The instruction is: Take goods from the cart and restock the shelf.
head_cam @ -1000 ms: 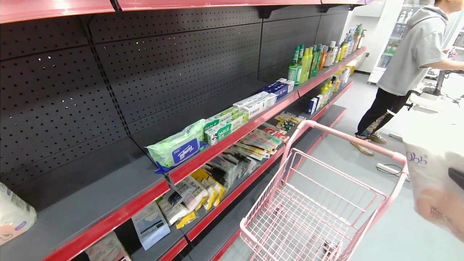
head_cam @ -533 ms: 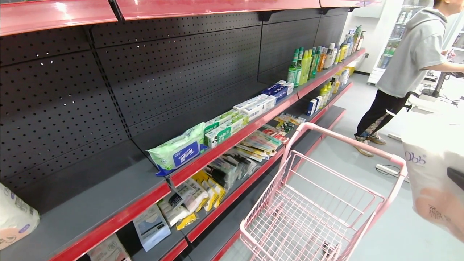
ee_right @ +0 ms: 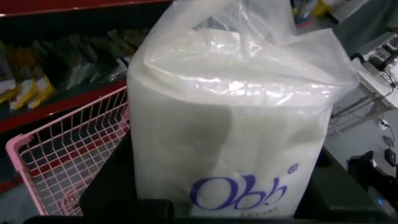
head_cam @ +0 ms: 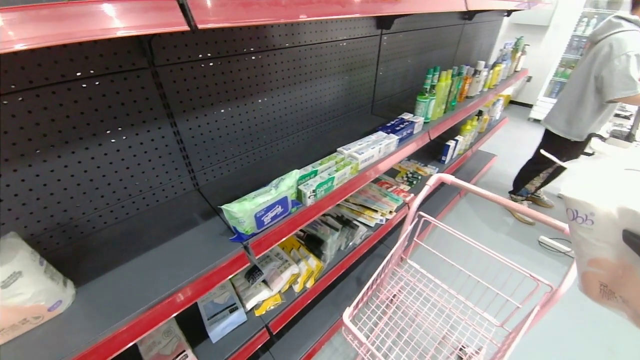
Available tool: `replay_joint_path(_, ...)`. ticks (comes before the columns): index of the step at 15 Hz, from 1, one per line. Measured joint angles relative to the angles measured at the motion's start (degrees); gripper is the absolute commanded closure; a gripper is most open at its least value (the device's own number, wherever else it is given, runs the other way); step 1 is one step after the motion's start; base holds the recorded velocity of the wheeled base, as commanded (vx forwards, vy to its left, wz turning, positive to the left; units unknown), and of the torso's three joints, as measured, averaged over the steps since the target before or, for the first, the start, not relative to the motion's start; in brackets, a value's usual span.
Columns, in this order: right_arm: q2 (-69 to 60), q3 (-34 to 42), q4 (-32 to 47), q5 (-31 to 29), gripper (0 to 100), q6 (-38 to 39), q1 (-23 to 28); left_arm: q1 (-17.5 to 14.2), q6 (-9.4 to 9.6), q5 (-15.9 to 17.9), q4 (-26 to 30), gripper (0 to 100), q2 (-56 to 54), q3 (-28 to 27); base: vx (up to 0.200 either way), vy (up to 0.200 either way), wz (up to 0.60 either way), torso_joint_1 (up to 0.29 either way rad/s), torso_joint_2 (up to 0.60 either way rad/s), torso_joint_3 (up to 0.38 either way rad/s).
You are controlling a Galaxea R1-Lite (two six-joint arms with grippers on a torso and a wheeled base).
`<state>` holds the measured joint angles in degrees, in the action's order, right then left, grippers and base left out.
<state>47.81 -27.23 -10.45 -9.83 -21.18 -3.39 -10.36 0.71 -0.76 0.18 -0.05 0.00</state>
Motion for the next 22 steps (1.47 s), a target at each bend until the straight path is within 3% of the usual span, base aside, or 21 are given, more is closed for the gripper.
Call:
replay_joint_path(16,-1.62,0.09,0.00,-0.07,100,-0.68,0.04,0.00,-0.11,0.00,-0.02,0,0.00,0.00,0.000,0.000,0.60,0.004,0.00,0.001)
replay_joint_path(22,-9.06,0.45,0.24,0.68,100,-0.44,-0.09,0.09,0.16,0.18,0.09,0,0.00,-0.02,0.000,0.000,0.00,0.000,0.00,0.000)
